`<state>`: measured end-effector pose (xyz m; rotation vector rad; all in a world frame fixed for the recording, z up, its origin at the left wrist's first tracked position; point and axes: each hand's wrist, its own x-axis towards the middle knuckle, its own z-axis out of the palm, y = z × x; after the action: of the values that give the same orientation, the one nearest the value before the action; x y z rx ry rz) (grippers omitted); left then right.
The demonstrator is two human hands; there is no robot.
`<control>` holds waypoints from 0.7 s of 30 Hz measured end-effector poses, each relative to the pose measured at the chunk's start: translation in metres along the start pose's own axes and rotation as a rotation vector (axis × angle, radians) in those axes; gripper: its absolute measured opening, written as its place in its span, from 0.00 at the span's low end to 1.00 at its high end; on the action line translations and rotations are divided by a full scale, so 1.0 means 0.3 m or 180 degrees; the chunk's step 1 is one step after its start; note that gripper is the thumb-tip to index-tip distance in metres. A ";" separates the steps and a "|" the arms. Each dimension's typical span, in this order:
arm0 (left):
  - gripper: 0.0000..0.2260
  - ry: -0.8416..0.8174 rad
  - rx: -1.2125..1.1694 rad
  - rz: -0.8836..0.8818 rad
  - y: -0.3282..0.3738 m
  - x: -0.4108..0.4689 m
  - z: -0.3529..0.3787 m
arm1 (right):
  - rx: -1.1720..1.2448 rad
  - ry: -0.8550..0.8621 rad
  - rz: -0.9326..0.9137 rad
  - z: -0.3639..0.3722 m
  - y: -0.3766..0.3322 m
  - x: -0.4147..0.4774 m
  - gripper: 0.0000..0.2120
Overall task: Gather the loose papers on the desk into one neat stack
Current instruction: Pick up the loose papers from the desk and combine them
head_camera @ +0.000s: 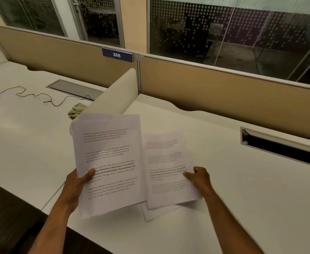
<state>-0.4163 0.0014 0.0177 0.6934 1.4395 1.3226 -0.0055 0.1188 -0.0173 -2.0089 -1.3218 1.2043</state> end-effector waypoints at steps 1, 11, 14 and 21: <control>0.14 -0.0014 -0.0004 -0.0009 -0.001 0.004 -0.001 | -0.0227 0.0022 0.0026 0.037 0.002 -0.014 0.16; 0.19 -0.0071 -0.0031 -0.0037 -0.005 0.025 -0.005 | -0.1370 0.0353 0.0302 0.206 -0.052 -0.080 0.19; 0.21 -0.0112 -0.0049 -0.0021 -0.001 0.028 0.008 | -0.0891 0.0052 0.0618 0.170 -0.062 -0.055 0.24; 0.15 -0.0304 -0.0064 -0.0025 0.007 0.063 0.090 | 0.0393 -0.0131 0.0258 -0.073 -0.074 -0.043 0.28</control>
<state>-0.3978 0.0287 0.0173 0.7273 1.3493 1.2793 -0.0001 0.1191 0.0159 -1.9762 -1.1649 1.3369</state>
